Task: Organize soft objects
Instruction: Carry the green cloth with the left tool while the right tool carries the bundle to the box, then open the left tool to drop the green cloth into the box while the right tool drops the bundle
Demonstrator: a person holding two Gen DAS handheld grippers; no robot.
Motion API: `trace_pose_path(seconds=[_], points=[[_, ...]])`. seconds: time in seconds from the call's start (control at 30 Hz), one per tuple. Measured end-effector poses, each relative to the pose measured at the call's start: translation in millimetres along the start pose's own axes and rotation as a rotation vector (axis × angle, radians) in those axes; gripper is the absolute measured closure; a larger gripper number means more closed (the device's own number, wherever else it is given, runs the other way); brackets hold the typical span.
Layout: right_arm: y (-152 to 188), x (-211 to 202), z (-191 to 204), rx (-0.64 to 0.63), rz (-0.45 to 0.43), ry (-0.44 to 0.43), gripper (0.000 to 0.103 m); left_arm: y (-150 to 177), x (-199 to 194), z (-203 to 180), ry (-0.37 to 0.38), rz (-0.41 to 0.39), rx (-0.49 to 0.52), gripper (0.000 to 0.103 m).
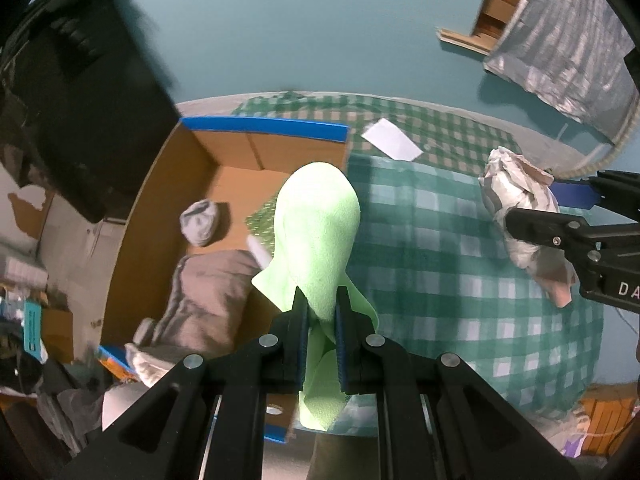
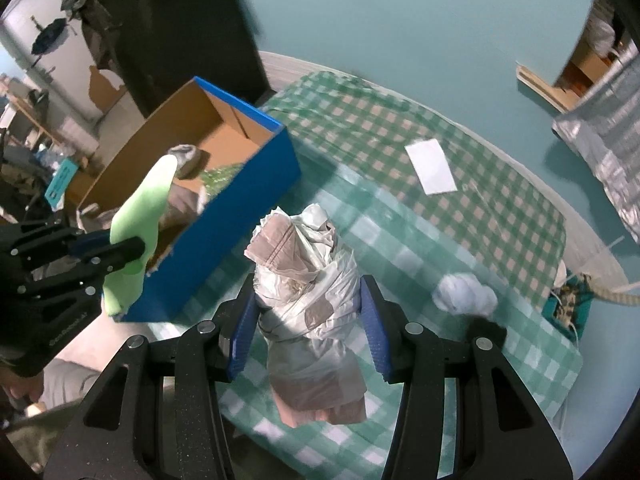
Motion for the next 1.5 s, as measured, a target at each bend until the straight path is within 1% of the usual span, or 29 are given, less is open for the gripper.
trace_pose_path(seconds=[0.33,0.5,0.73,1.07,1.27,1.3,1.33,1.37,1.4,1.43,1.5], points=[[-39.0,10.5,46.7,-0.075,-0.012,-0.035,0.054,-6.0,-2.1,50.1,-0.034,-0.012,-0.088,0.092],[-56.5,19.4,70.0,-0.109,-0.008,-0.042,0.054,-8.3,2.5,70.7,-0.04,-0.004,-0.125,0.092],[-78.3,32.0,96.9,-0.121,0.003,-0.067,0.054,-10.8,14.6,94.0,-0.036,0.023,-0.187,0.092],[-102.2,55.6,124.1,-0.128,0.027,-0.078,0.054,-13.9,26.5,111.1,-0.03,0.041,-0.24,0.091],[-105.8,67.2,134.8,-0.135,0.049,-0.083,0.054,-14.1,28.9,115.7,-0.032,0.05,-0.252,0.091],[-106.3,68.1,135.3,-0.135,0.051,-0.085,0.054,-14.6,29.8,116.5,-0.033,0.051,-0.258,0.087],[-106.5,69.5,136.7,-0.136,0.055,-0.088,0.053,-14.0,29.8,117.9,-0.031,0.052,-0.267,0.08],[-107.0,70.6,136.7,-0.136,0.055,-0.089,0.053,-14.7,30.8,120.0,-0.028,0.053,-0.273,0.075],[-107.6,70.9,137.9,-0.134,0.052,-0.09,0.052,-14.7,30.1,120.7,-0.024,0.05,-0.279,0.065],[-108.2,70.9,138.5,-0.133,0.049,-0.091,0.05,-14.9,28.8,121.4,-0.016,0.042,-0.282,0.058],[-108.9,71.0,139.0,-0.131,0.051,-0.085,0.045,-15.9,27.0,120.6,-0.018,0.032,-0.279,0.053]])
Point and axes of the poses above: each gripper's, at about its wrist camera, not at the fingertips, and x roughly the way its jaws point, z to its left, y to its underside, the point moved 3 cm from there along x, roughly the way its jaws point, and after that the axes turned 12 degrees about y, right-handed, at the moved point
